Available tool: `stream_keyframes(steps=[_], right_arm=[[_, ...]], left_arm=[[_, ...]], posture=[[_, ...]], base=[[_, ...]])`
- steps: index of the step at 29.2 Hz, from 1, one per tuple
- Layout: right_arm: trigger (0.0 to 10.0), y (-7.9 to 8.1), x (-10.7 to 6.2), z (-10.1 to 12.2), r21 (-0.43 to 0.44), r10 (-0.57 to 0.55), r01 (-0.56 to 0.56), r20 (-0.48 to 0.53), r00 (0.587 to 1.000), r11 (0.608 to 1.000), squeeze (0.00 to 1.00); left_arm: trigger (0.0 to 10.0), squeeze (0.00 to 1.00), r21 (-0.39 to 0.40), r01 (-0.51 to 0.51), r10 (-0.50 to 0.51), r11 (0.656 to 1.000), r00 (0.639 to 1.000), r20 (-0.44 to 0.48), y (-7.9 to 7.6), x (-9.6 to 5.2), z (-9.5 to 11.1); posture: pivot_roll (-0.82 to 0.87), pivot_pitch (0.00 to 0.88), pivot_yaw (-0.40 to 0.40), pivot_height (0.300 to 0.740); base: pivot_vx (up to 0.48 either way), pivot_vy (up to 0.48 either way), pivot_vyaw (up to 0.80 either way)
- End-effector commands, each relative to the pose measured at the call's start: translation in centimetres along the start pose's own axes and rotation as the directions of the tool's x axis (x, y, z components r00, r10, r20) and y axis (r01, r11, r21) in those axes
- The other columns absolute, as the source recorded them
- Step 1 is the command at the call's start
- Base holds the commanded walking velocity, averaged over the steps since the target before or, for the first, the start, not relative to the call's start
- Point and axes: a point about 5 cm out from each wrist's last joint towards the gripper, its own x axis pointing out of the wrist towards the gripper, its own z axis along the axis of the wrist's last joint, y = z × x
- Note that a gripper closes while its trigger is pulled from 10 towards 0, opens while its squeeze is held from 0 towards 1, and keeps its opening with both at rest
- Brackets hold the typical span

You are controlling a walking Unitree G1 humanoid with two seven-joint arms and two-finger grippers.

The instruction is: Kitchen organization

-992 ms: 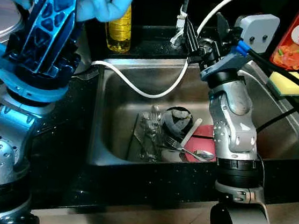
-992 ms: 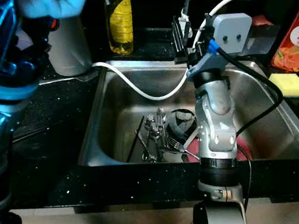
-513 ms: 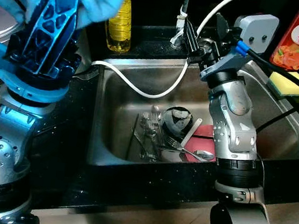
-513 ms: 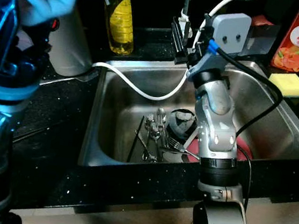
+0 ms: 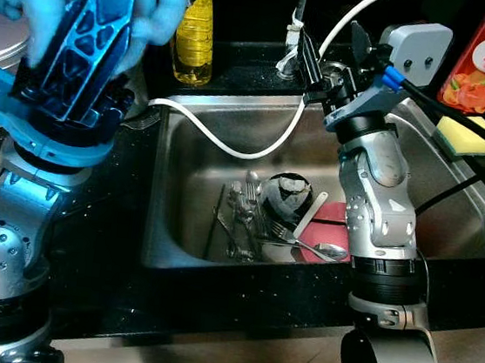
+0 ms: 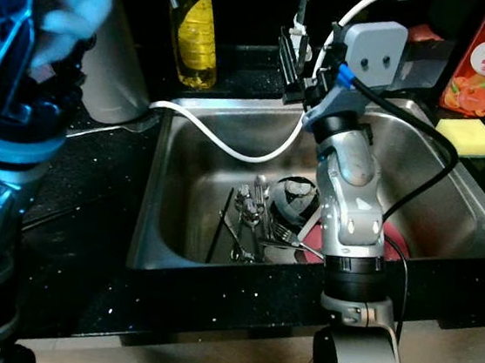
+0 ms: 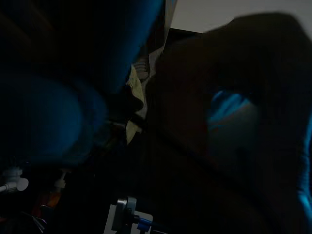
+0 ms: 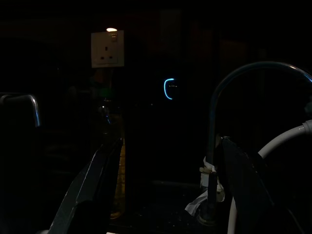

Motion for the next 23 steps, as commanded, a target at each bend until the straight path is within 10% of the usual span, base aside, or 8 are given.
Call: stream_keyframes(steps=[1, 23], right_arm=[[10.0, 0.04, -0.01, -0.28, 0.003, -0.004, 0.004, -0.009, 1.0, 1.0, 0.0], [10.0, -0.02, -0.03, -0.3, 0.0, -0.007, 0.007, -0.01, 1.0, 1.0, 0.0]], left_arm=[[10.0, 0.0, 0.015, 0.002, -0.001, 1.0, 1.0, -0.016, -0.07, 0.05, 0.07], [10.0, 0.0, 0.019, 0.0, 0.0, 1.0, 1.0, -0.016, -0.12, 0.01, 0.04]], posture=[[-0.06, 0.0, 0.072, 0.74], [-0.06, 0.0, 0.071, 0.74]], base=[[0.0, 0.0, 0.0], [0.0, 0.0, 0.0]])
